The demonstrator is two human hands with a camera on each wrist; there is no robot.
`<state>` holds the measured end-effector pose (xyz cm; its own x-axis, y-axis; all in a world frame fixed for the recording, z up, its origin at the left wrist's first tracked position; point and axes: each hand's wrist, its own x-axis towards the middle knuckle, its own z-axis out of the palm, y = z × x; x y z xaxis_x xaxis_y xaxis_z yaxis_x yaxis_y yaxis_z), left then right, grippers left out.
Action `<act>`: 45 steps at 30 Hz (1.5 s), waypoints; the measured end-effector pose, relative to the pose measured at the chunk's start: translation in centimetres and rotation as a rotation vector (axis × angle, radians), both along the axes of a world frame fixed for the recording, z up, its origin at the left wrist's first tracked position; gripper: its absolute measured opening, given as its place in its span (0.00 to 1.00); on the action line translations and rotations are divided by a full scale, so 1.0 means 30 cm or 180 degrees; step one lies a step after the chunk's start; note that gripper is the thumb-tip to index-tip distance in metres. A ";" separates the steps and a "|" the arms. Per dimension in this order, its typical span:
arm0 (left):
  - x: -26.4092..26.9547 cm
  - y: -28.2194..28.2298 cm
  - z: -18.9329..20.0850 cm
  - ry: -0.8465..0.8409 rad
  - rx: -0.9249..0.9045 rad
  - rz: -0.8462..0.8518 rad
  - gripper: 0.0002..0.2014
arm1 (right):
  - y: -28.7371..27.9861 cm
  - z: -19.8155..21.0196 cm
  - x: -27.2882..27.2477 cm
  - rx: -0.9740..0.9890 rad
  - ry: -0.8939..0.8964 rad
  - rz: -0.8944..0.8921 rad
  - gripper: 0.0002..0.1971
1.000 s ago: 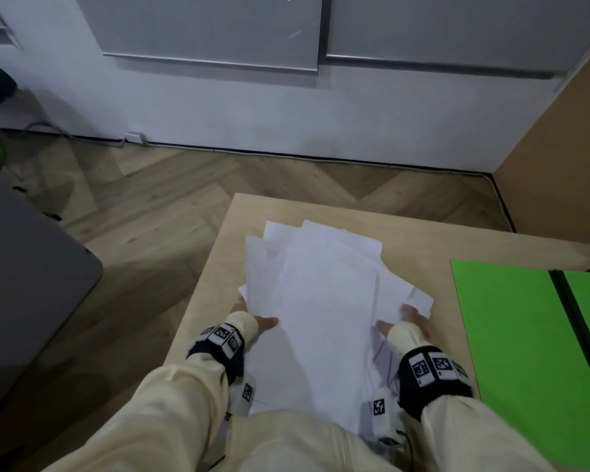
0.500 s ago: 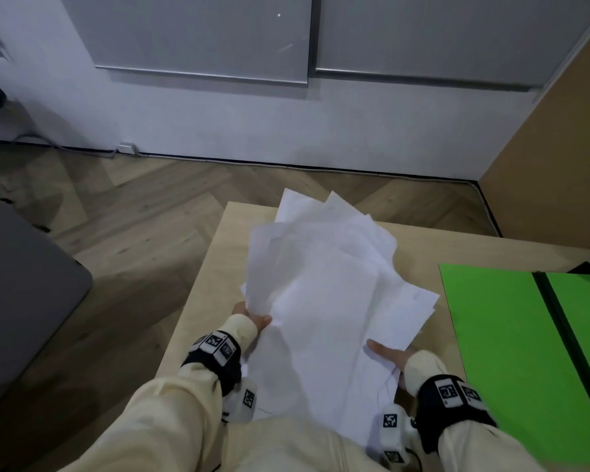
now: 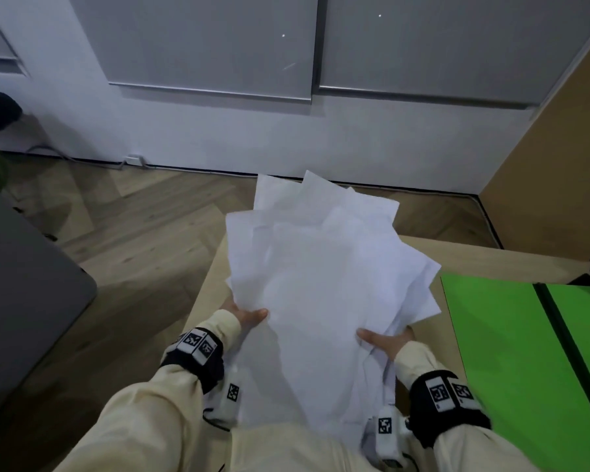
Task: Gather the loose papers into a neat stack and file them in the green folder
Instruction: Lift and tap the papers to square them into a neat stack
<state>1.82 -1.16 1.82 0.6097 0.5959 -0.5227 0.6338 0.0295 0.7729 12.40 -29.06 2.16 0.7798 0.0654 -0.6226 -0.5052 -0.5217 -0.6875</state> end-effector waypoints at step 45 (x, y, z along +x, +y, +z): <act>0.137 0.009 0.345 -0.0083 0.0848 -0.1229 0.42 | -0.019 0.376 0.151 0.0141 -0.0974 -0.0051 0.23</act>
<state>5.94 -0.88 12.15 0.8241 0.4340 -0.3640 0.5397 -0.4063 0.7373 16.94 -29.64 13.45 0.9317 0.0735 -0.3557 -0.2792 -0.4815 -0.8308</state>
